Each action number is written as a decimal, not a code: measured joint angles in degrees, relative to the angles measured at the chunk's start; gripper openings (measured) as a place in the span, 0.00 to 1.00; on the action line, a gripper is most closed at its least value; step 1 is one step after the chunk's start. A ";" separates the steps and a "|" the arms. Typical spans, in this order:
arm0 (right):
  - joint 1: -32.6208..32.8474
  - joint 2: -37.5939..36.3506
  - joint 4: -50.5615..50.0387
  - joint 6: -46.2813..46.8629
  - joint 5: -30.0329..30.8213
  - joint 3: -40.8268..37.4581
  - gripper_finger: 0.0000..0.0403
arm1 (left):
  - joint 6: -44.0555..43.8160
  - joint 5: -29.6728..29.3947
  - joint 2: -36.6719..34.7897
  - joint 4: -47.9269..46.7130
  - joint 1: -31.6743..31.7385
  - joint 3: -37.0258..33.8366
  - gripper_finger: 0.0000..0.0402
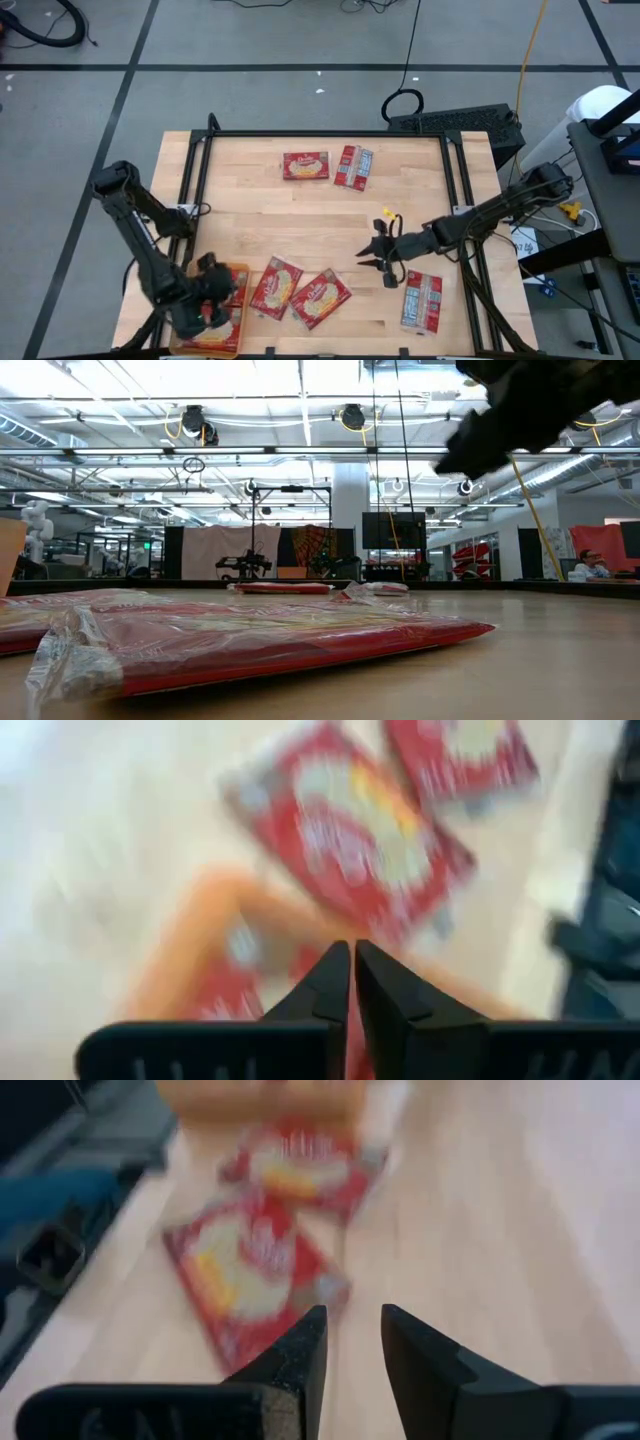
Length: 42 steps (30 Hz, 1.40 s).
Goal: Sort popcorn bags into baskets
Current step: Put the red popcorn bag into the orange bin
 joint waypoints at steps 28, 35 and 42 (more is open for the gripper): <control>6.36 -0.17 -56.67 32.02 -21.07 6.95 0.58 | 45.59 -13.51 8.88 32.11 25.85 0.00 0.22; 8.92 -0.12 -42.41 32.27 -22.67 -0.63 0.54 | 46.28 -11.22 9.57 32.74 27.99 0.00 0.22; 9.64 -0.24 -32.93 32.31 -22.54 -4.56 0.26 | 49.67 -11.16 9.57 35.58 29.72 0.00 0.22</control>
